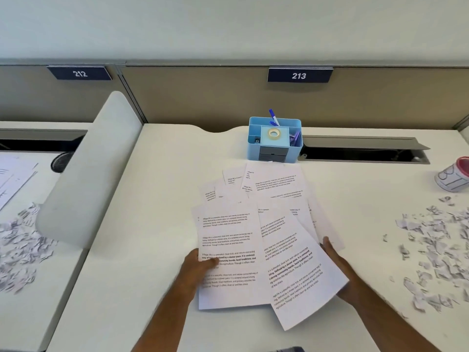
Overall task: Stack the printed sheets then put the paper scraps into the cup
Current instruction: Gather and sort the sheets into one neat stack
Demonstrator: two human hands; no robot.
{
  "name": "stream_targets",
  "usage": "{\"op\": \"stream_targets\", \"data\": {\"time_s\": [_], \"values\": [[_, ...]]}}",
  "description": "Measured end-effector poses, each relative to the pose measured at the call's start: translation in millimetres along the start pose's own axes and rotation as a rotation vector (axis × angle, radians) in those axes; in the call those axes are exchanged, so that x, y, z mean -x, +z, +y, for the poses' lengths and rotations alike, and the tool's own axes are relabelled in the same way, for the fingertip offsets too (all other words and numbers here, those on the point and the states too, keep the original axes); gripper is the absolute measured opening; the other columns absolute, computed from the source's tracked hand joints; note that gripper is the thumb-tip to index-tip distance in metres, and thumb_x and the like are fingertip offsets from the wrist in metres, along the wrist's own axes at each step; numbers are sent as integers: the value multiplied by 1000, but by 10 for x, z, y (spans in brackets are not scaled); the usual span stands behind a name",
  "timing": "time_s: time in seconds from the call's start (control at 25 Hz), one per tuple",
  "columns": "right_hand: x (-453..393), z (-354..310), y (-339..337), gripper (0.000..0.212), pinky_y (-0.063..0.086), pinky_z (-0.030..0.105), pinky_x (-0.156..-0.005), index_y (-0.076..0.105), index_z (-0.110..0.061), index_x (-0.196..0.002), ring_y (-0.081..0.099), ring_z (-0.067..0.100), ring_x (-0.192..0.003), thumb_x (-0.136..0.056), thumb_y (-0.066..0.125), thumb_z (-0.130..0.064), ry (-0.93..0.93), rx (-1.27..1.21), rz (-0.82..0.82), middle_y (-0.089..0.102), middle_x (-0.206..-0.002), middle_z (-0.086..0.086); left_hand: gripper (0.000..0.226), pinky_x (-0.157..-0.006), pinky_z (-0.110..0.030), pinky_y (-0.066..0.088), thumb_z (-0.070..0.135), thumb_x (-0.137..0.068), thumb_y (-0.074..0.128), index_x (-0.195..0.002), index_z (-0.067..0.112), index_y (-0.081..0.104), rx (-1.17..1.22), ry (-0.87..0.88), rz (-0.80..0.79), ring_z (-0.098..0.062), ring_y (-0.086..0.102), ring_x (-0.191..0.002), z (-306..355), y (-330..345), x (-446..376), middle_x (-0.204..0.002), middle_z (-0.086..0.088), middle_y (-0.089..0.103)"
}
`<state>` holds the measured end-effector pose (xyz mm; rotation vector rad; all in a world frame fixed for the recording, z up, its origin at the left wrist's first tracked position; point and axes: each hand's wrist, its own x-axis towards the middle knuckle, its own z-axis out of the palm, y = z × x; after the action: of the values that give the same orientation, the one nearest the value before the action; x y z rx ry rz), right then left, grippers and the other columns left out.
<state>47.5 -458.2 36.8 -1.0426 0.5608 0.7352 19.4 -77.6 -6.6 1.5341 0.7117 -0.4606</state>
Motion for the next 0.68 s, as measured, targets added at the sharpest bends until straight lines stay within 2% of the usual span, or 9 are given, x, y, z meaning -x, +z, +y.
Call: {"op": "stream_targets", "data": {"time_s": [0.08, 0.16, 0.24, 0.36, 0.52, 0.68], "values": [[-35, 7, -30, 63, 39, 57, -114, 60, -21, -141, 60, 35, -130, -104, 30, -62, -24, 78, -12, 65, -138, 13, 32, -92, -44, 62, 9, -87, 83, -117, 15, 73, -29, 4, 18, -20, 78, -99, 5, 2, -43, -108, 2, 81], [-52, -18, -30, 52, 39, 57, -115, 58, -18, -143, 61, 33, -129, -106, 40, -50, -45, 177, 26, 65, -138, 12, 31, -92, -42, 62, 14, -87, 84, -115, 18, 72, -56, 0, 29, -18, 78, -99, 11, 11, -54, -106, 5, 81], [-77, -17, 12, 41, 45, 57, -110, 57, -12, -141, 66, 33, -122, -106, 50, -33, -89, 280, 39, 69, -132, 12, 32, -93, -40, 61, 20, -88, 84, -117, 20, 71, -70, 9, 26, -16, 77, -101, 19, 37, -60, -109, 6, 81], [-126, 42, 78, 34, 53, 54, -102, 59, -11, -137, 70, 32, -115, -105, 55, -23, -107, 352, 79, 72, -125, 11, 29, -91, -33, 58, 25, -94, 78, -121, 25, 68, -55, 14, -21, -10, 74, -105, 39, 145, 7, -114, 12, 78], [-210, 136, 148, 32, 55, 53, -99, 61, -13, -133, 72, 29, -111, -102, 60, -20, -148, 404, 103, 74, -122, 8, 27, -93, -39, 61, 23, -100, 70, -125, 29, 63, -111, 1, -85, -12, 72, -110, 74, 301, 97, -119, 14, 76], [-267, 185, 168, 35, 54, 53, -102, 62, -19, -133, 71, 26, -113, -99, 66, -29, -176, 485, 47, 74, -125, 2, 30, -80, -30, 59, 16, -102, 66, -130, 25, 58, -196, 23, -132, -13, 70, -112, 104, 418, 151, -125, 9, 73]]}}
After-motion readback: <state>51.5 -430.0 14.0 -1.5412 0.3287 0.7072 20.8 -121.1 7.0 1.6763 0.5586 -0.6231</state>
